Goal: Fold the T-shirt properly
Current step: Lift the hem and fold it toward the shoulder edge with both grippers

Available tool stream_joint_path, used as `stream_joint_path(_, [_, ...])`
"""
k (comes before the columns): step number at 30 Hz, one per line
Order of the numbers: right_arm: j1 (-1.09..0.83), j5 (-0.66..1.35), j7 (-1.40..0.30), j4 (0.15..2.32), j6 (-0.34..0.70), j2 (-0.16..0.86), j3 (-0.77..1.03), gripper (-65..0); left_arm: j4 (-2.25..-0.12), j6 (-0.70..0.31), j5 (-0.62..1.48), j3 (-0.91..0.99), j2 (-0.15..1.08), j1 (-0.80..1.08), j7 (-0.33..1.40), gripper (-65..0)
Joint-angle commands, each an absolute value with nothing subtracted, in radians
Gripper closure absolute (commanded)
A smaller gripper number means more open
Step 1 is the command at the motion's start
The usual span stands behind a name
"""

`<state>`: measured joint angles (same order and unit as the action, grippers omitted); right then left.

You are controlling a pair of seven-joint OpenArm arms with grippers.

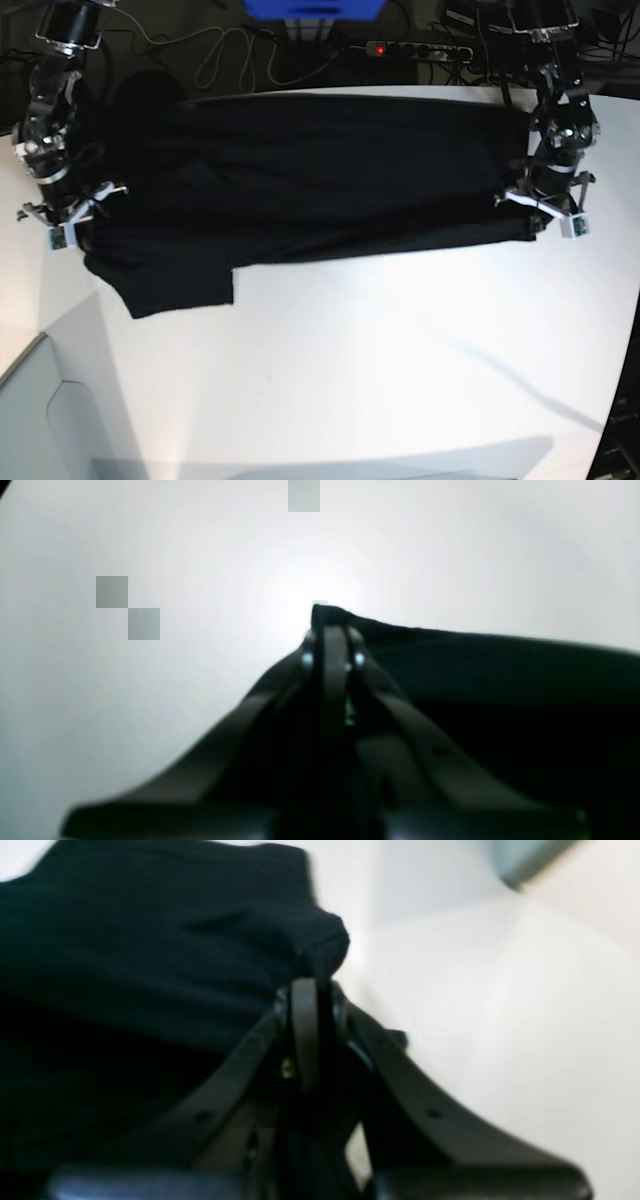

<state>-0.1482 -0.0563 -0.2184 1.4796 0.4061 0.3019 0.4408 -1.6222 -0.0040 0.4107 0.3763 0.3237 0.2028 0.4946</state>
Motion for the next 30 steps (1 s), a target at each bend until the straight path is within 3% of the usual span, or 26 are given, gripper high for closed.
stream_joint_path(1, [-0.143,-0.048,-0.194,1.5,0.45,0.318,0.46,-0.1,-1.636,-0.002,0.414,0.384,0.337,0.197,0.466,0.0])
stream_joint_path(4, [-0.142,-0.048,-0.196,1.5,0.499,0.317,0.512,-0.1,-1.646,-0.002,0.414,0.384,0.343,0.197,0.467,0.0])
stream_joint_path(23, [-0.177,-0.05,-0.194,1.492,0.503,0.297,0.509,-0.1,-1.636,-0.002,0.414,0.418,0.263,0.248,0.475,0.0])
stream_joint_path(25, [-0.176,-0.05,-0.196,1.492,0.503,0.297,0.509,-0.1,-1.638,-0.001,0.414,0.418,0.262,0.248,0.475,-5.5])
stream_joint_path(30, [-0.174,-0.05,-0.196,1.492,0.503,0.297,0.509,-0.1,-1.65,-0.001,0.414,0.418,0.263,0.262,0.475,-29.2])
